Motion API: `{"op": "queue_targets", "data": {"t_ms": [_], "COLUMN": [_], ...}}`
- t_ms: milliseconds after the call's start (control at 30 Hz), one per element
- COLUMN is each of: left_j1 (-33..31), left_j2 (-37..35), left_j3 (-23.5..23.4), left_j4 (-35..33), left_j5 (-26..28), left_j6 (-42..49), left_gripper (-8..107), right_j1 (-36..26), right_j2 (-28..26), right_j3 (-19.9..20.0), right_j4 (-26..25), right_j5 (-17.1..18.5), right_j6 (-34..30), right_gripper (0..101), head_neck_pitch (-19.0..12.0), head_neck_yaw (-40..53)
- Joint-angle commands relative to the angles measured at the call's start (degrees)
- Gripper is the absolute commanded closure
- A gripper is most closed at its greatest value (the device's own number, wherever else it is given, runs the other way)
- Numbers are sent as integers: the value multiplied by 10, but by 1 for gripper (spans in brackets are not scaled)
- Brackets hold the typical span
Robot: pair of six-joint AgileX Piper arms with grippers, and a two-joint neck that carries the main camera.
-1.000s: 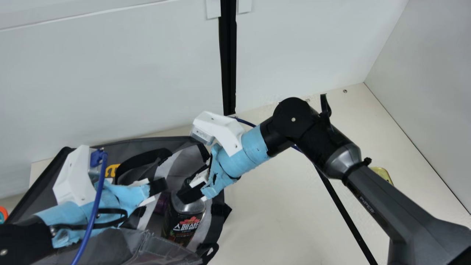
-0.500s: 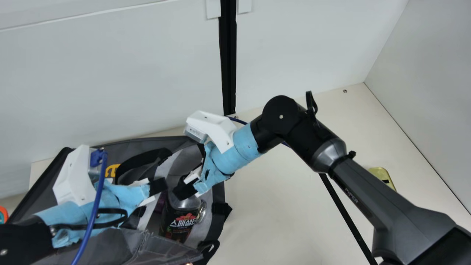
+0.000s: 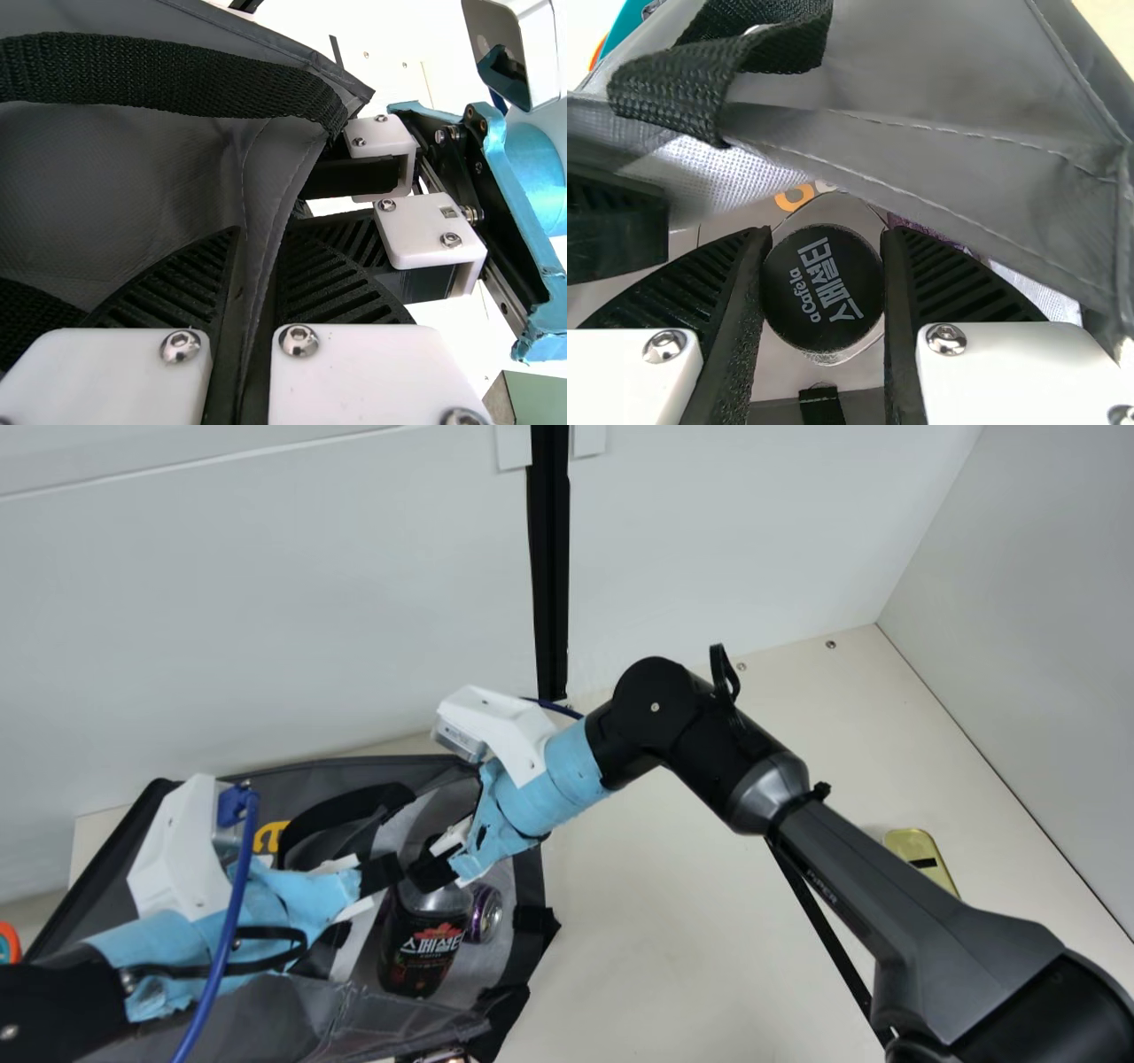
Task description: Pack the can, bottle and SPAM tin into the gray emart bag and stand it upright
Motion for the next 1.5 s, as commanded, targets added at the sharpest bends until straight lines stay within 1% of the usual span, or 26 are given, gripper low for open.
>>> {"op": "queue_targets", "data": {"t_ms": [0,267,1200,1233,1467], "left_j1": [0,0,0,0,0], "left_j2": [0,0,0,0,0], "left_j3": [0,0,0,0,0], "left_j4": [0,0,0,0,0], "left_j5": [0,0,0,0,0], "left_j6": [0,0,0,0,0], "left_gripper": [107,107,107,107,107], "right_j1": [1,5,0,-1,-7], "right_j2": [1,-1,-11,-12,-17], "right_j3": [1,5,22,22,24], "right_j4": [0,1,6,6,4], "right_j5": [-6,-13,0,1,5], "right_j6": [-2,-6,-33,-34,-38], "right_gripper": [101,101,8,6,6], "head_neck_pitch": [-13,-13,-13,-13,-13], "head_neck_yaw": [0,0,0,0,0]}}
